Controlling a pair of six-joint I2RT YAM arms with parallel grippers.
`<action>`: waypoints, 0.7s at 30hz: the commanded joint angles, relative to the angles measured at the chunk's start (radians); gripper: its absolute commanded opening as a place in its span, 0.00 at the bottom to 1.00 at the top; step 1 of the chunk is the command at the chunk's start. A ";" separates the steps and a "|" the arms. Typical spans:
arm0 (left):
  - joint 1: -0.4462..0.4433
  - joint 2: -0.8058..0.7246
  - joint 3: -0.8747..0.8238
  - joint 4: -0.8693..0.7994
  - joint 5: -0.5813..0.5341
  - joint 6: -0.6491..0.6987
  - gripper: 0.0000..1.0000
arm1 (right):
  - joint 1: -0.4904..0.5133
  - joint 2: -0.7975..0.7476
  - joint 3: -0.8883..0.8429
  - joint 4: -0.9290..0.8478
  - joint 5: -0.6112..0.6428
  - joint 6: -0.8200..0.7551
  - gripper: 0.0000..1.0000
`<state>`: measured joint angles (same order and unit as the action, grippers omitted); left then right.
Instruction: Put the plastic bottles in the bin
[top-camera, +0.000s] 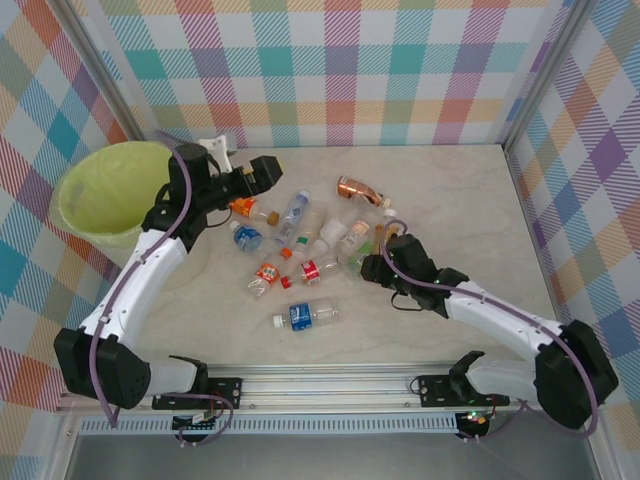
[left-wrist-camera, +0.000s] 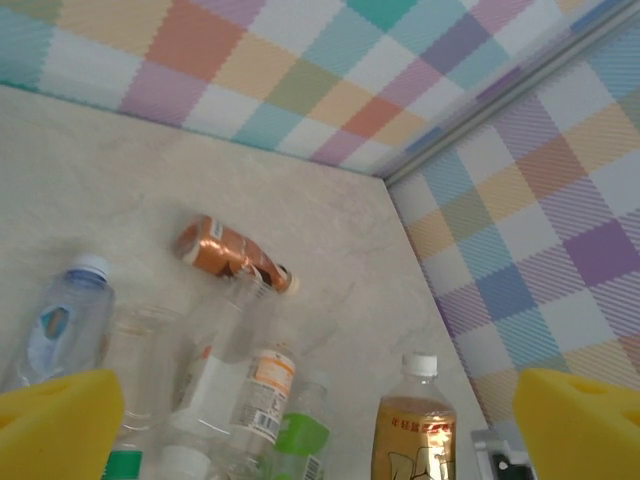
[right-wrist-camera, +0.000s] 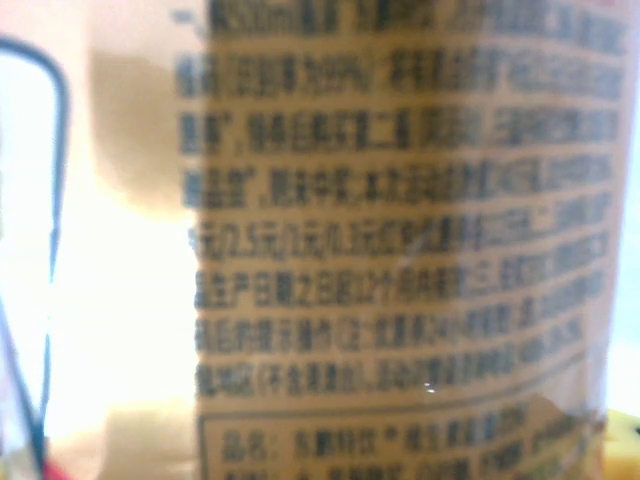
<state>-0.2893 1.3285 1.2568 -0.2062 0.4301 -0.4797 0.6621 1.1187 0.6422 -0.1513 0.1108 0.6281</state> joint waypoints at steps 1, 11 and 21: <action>-0.068 0.047 0.037 0.032 0.041 -0.035 1.00 | 0.007 -0.013 0.048 0.062 -0.171 -0.293 0.63; -0.262 0.249 0.199 -0.063 0.019 0.015 0.95 | 0.014 0.057 0.119 0.159 -0.425 -0.351 0.65; -0.312 0.334 0.303 -0.199 0.008 0.055 0.55 | 0.022 0.067 0.134 0.159 -0.398 -0.345 0.65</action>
<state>-0.5880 1.6470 1.5181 -0.3401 0.4515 -0.4526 0.6758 1.1870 0.7361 -0.0402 -0.2745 0.2977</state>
